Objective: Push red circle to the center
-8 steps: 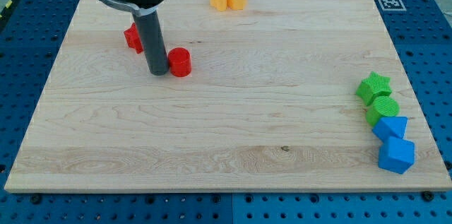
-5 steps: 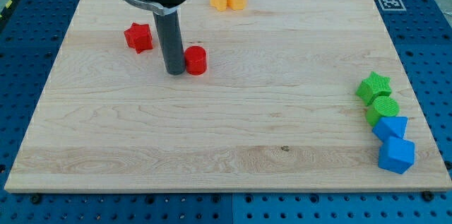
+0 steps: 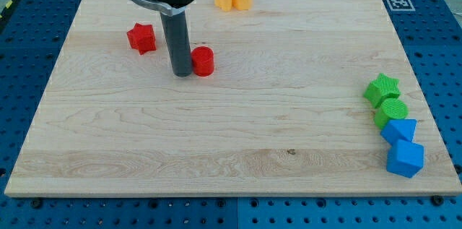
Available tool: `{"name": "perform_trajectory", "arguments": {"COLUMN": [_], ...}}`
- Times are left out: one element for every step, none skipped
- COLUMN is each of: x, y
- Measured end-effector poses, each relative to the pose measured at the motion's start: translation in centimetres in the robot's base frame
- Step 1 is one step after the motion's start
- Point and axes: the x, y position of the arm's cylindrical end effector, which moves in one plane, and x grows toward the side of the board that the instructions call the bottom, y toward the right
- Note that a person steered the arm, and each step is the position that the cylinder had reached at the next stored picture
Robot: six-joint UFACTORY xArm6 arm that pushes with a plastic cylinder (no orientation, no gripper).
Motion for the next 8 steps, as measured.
{"name": "perform_trajectory", "arguments": {"x": [0.0, 0.0, 0.0, 0.0, 0.0, 0.0, -0.3, -1.3], "y": [0.2, 0.3, 0.8, 3.4, 4.5, 4.6, 4.6, 4.1]}}
